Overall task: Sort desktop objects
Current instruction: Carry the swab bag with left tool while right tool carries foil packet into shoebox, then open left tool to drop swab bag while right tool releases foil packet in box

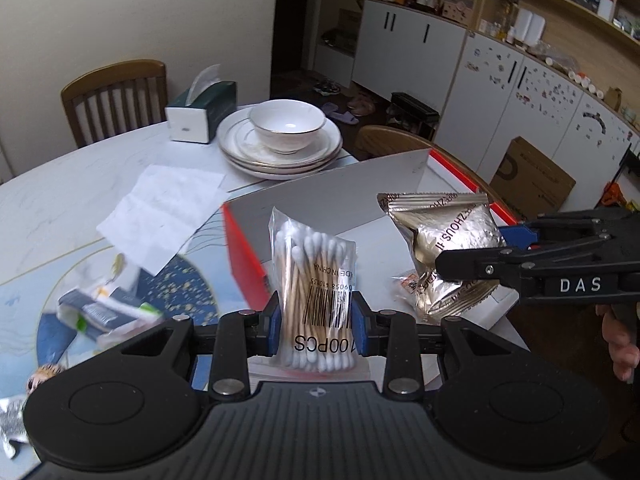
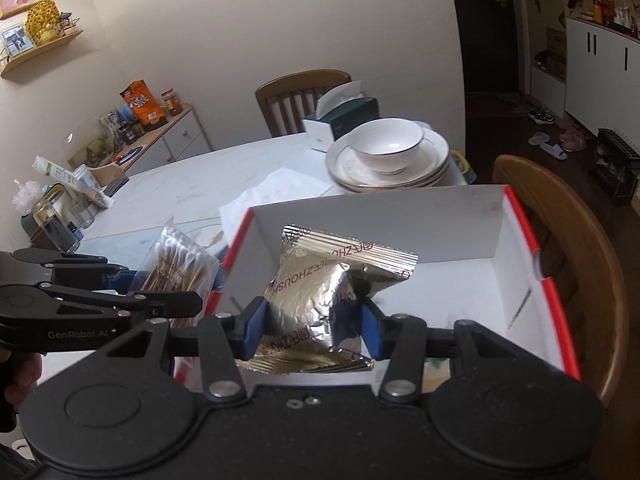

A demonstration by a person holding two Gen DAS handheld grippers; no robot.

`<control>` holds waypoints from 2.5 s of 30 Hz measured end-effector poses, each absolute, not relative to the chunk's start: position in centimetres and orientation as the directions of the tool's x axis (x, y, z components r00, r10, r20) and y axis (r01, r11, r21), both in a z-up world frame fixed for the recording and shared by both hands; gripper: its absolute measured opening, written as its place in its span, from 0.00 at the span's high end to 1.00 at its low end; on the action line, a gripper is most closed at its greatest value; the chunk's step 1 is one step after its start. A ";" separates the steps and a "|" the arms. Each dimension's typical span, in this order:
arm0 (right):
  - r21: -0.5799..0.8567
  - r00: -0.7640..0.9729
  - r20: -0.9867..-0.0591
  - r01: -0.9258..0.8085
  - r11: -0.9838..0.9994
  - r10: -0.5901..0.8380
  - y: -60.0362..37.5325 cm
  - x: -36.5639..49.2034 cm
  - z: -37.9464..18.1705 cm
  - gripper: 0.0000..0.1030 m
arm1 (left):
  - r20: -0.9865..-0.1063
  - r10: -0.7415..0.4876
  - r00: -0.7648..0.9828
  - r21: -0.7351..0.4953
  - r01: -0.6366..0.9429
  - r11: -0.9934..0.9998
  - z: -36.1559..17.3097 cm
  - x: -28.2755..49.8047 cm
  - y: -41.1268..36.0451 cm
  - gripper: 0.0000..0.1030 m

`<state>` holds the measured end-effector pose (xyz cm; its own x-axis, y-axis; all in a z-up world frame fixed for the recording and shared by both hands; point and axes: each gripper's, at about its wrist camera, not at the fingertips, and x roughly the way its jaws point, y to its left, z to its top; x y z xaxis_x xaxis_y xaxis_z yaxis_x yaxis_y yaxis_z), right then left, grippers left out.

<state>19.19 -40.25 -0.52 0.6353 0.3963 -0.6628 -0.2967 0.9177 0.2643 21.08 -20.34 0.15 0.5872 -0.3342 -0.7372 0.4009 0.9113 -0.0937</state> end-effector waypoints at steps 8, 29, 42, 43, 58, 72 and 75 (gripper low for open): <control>0.227 0.636 -0.684 -0.281 0.933 0.358 -42.3 20.7 -1.5 0.54 | -0.764 -0.317 0.562 -0.057 0.431 0.901 -1.1 23.2 -23.3 0.69; 0.127 0.547 -0.785 -0.318 0.939 0.291 -43.3 26.5 -4.9 0.54 | -0.864 -0.304 0.400 -0.054 0.528 0.848 -5.5 26.5 -29.3 0.69; 0.115 0.464 -0.849 -0.302 0.946 0.251 -43.5 29.8 -7.0 0.54 | -0.907 -0.276 0.319 -0.063 0.545 0.836 -7.7 27.7 -30.5 0.69; 0.116 0.459 -0.852 -0.301 0.947 0.250 -43.5 29.9 -7.1 0.54 | -0.909 -0.275 0.312 -0.066 0.545 0.836 -7.8 27.8 -30.6 0.69; 0.114 0.413 -0.880 -0.299 0.948 0.236 -43.2 30.5 -8.3 0.54 | -0.935 -0.258 0.245 -0.086 0.548 0.832 -9.4 28.6 -30.9 0.69; 0.115 0.431 -0.871 -0.286 0.951 0.235 -43.5 29.9 -7.5 0.48 | -0.913 -0.295 0.282 -0.105 0.535 0.838 -8.3 28.4 -29.9 0.46; 0.117 0.442 -0.864 -0.291 0.950 0.242 -43.3 29.7 -6.9 0.47 | -0.903 -0.306 0.301 -0.107 0.531 0.840 -7.7 28.1 -29.5 0.46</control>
